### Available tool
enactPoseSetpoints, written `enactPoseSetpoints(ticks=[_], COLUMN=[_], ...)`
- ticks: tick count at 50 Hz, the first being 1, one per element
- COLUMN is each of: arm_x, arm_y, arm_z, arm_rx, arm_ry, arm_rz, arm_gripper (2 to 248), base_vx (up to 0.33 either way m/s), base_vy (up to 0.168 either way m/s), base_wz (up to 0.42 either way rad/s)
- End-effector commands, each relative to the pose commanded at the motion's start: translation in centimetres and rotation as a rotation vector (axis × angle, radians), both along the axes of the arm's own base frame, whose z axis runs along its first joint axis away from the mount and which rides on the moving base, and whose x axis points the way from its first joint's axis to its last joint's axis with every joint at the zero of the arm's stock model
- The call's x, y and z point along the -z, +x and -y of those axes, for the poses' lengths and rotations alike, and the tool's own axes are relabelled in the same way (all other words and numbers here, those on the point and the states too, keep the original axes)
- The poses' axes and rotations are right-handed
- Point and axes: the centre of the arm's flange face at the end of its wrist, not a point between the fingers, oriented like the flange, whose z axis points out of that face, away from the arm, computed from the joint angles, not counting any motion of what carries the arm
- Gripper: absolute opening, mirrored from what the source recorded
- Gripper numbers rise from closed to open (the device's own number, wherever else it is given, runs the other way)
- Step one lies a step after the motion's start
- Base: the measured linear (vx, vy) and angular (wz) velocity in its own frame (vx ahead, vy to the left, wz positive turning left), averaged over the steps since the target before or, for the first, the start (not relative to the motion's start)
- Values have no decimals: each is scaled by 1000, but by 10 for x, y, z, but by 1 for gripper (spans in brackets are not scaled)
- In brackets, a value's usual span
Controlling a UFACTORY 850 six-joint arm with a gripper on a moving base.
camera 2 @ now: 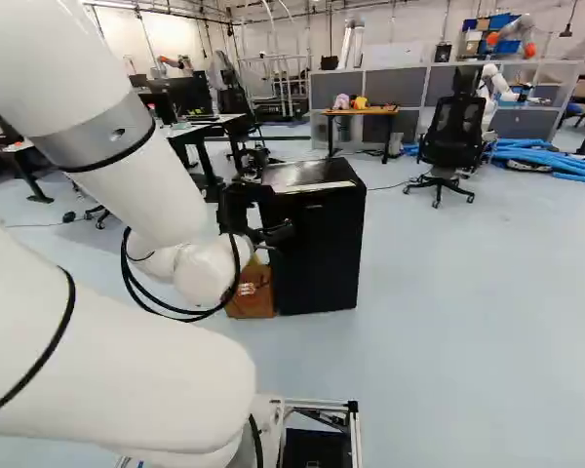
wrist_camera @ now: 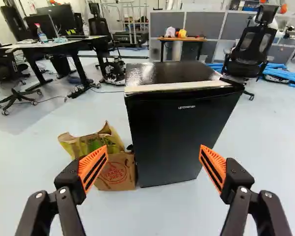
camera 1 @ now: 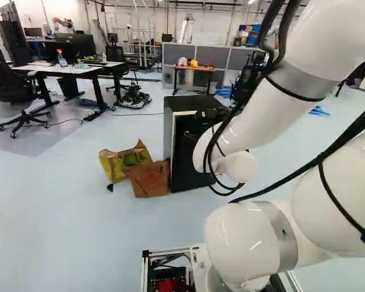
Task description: Grab a drink from the fridge
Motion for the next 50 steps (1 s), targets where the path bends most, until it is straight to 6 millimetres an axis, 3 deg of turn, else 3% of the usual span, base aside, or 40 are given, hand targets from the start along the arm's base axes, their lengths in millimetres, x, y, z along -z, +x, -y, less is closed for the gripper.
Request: enactPoseSetpoints(ticks=[28, 50], arm_x=[0, 0], arm_y=[0, 0], arm_z=[0, 0], arm_rx=[0, 0], arm_ry=[0, 0], arm_rz=[0, 0], arm_gripper=[247, 247], base_vx=[42, 34], base_vy=[-43, -47], base_wz=[162, 17])
